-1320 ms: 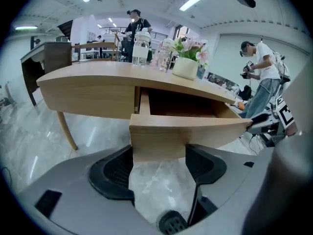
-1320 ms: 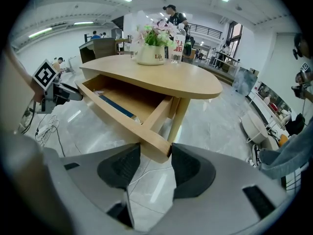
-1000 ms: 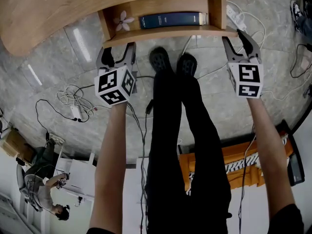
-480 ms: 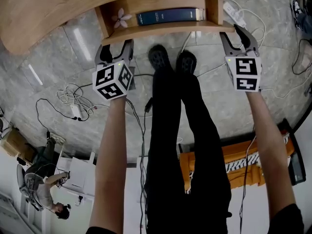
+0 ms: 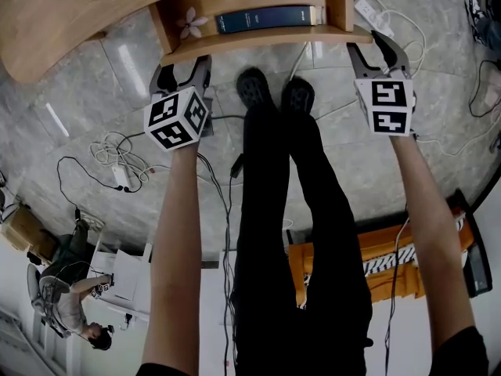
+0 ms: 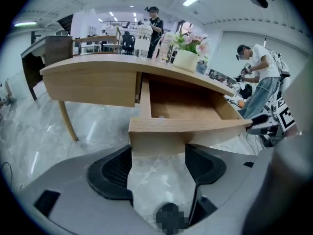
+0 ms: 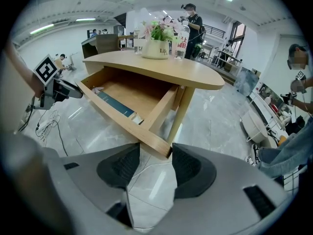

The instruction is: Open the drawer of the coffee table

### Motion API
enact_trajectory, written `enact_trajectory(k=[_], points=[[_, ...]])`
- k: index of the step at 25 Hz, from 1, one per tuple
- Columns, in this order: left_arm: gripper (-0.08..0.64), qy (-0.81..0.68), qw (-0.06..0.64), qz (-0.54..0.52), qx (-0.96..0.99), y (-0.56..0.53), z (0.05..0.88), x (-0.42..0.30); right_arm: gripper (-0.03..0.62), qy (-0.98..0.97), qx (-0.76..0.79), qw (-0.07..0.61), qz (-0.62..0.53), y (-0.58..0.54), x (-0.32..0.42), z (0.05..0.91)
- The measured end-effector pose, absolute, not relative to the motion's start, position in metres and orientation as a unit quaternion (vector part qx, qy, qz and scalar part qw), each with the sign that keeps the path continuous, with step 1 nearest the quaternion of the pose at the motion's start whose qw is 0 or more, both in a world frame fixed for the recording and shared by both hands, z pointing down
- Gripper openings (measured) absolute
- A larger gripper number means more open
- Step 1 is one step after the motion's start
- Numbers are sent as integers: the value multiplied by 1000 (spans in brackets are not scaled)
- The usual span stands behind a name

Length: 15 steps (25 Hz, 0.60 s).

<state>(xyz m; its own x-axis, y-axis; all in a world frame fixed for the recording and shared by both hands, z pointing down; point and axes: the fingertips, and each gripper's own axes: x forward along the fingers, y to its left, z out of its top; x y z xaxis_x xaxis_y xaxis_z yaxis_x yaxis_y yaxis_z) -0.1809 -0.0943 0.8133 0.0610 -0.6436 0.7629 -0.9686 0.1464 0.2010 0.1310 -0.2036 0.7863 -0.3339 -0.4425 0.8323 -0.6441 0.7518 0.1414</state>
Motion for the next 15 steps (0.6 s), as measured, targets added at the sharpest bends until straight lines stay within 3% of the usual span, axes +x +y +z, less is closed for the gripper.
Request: enact_trajectory(k=[7,15], points=[[362,-640,413,240,602,-75,797,-177,204,-789,353,481,146,-200,144,765],[362,-652,409,237,593,-37,674,-146,204,-803,346,460,157,-183,163,645]])
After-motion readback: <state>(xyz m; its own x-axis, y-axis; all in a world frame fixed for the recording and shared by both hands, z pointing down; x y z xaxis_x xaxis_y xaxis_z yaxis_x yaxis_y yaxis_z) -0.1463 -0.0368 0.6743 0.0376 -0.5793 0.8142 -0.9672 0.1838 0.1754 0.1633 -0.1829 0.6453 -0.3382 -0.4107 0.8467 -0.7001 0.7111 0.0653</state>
